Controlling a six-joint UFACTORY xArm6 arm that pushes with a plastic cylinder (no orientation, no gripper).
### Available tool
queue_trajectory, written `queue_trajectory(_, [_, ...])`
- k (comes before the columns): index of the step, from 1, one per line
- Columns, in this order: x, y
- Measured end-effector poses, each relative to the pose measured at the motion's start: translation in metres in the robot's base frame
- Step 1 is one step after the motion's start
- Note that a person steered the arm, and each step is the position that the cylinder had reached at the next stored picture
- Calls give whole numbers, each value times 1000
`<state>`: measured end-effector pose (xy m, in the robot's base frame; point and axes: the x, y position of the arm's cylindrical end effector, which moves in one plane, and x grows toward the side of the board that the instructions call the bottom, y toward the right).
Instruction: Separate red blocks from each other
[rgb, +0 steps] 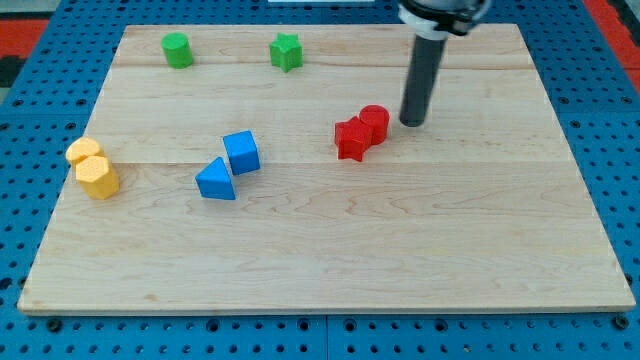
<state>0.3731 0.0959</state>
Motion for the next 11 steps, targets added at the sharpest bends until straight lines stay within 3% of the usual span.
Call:
queue_trajectory(2, [31, 8])
queue_trajectory(6, [31, -102])
queue_trajectory(9, [3, -100])
queue_trajectory(11, [39, -70])
